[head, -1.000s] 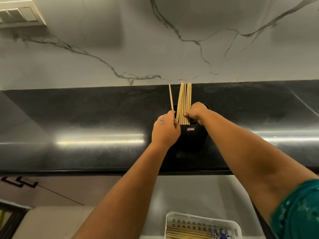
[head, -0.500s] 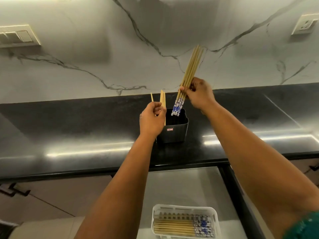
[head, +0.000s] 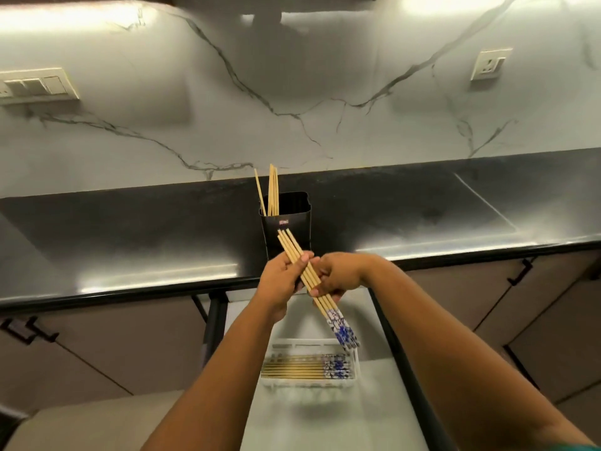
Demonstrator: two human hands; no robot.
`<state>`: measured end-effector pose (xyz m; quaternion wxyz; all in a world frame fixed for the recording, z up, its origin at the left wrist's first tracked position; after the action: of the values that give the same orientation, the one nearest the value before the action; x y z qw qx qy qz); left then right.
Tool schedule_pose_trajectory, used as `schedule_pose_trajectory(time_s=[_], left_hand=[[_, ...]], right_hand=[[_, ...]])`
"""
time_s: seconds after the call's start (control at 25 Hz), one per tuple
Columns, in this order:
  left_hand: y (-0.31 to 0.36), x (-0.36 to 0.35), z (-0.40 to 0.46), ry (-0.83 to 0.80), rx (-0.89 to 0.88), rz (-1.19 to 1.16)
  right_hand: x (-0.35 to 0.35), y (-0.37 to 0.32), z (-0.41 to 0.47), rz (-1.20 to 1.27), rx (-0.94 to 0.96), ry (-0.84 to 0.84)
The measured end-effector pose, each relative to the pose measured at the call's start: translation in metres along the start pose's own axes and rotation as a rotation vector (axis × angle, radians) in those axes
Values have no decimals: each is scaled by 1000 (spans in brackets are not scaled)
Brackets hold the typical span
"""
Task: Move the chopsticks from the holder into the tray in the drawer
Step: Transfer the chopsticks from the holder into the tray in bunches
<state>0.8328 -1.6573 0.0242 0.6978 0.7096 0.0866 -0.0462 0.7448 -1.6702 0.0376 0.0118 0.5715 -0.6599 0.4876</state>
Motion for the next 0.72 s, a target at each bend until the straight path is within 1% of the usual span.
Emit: schedule_pose_trajectory(time_s=[0.08, 0.12, 0.2, 0.24, 0.28, 0.32, 0.36, 0.4, 0.44, 0.48, 0.6, 0.72], left_hand=[[-18, 0, -16, 79, 45, -99], [-23, 4, -20, 154, 58, -166], [-28, 18, -28, 322, 56, -302], [-30, 26, -32, 393, 47, -358], [-33, 32, -37, 449, 35, -398], [-36, 36, -43, 491, 22, -421], [-41, 37, -49, 521, 9, -435], [-47, 32, -56, 537, 2, -443], [-53, 24, -63, 541, 0, -442], [-59, 13, -68, 534, 4, -435], [-62, -7, -74, 495, 2, -447], [-59, -4, -72, 496, -5, -488]], right_hand=[[-15, 19, -5, -15, -7, 31], [-17, 32, -7, -4, -12, 90], [-19, 63, -14, 62, -32, 263], [-21, 84, -17, 169, -57, 360], [-24, 110, -23, 367, -115, 451], [-33, 139, -27, 647, -199, 506], [-50, 161, -29, 953, -270, 509], [-67, 171, -28, 1219, -301, 479], [-79, 173, -26, 1401, -297, 443], [-84, 172, -25, 1517, -267, 413], [-76, 165, -24, 1702, -138, 411], [-65, 171, -27, 1770, -91, 412]])
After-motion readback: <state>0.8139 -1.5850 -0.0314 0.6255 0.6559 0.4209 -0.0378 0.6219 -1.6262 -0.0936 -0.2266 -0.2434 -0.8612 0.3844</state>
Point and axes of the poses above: each hand's wrist, its own z-axis towards the middle knuckle, its own x-axis out of the back of the hand, y = z × x, the point moved 10 cm from there along z, towards the middle knuckle, and after that the axes turned 6 degrees about -x, right-handed, at the moved point
